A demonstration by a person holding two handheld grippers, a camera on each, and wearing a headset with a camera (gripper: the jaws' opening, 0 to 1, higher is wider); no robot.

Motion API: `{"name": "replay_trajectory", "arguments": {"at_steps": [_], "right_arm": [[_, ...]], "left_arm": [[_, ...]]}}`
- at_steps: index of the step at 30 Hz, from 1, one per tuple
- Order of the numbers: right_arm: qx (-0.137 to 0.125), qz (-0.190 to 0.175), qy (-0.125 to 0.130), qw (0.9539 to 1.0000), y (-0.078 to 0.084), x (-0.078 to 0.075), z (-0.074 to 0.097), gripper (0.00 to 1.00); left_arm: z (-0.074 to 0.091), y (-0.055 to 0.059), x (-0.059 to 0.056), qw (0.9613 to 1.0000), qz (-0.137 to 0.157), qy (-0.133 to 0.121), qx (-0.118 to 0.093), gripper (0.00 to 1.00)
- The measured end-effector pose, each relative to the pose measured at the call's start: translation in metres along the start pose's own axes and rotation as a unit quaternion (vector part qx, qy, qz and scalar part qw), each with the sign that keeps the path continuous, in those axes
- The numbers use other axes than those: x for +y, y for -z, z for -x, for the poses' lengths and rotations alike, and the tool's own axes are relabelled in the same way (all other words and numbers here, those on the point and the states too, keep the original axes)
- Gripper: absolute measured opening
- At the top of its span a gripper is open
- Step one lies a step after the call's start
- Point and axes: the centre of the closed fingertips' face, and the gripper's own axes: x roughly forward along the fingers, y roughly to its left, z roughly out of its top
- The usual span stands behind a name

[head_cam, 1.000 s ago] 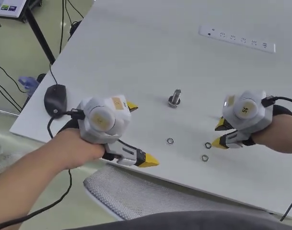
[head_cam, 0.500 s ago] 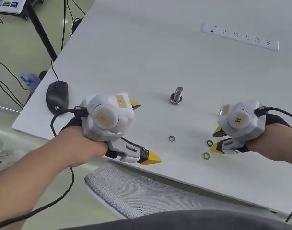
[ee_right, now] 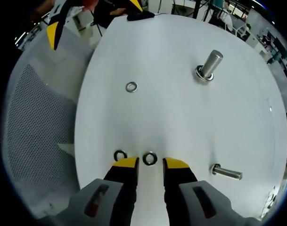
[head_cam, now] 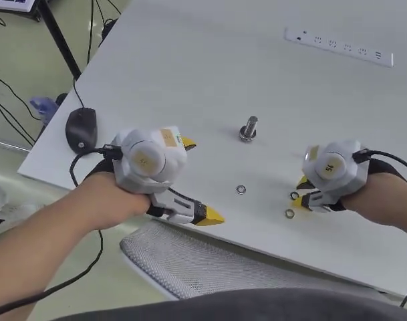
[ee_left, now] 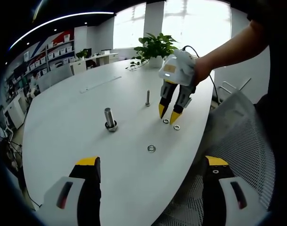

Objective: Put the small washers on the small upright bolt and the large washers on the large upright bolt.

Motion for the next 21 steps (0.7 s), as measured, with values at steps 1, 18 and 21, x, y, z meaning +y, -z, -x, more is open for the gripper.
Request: {"name": "replay_trajectory", "arguments": {"at_steps": [1, 18, 21], "right_arm": [[0.000, 0.000, 0.000, 1.0000, 0.0001, -0.0001, 0.0001, 0.21], [0.027, -0.018, 0.009, 0.9994, 0.0028, -0.0018, -0.0049, 0.14], [0.035, -0.022, 0.012, 0.9991, 0.0029, -0.0030, -0.0056, 0.13]], "left_arm": [[-0.0003, 0.0004, -0.0005, 1.0000, 0.000, 0.001, 0.001, 0.89], [-0.0031, 0.0010, -0.0012, 1.0000, -0.002, 0.004, 0.005, 0.86], [-0.0039, 0.0018, -0.0026, 1.0000, 0.000, 0.005, 0.006, 0.86]]}}
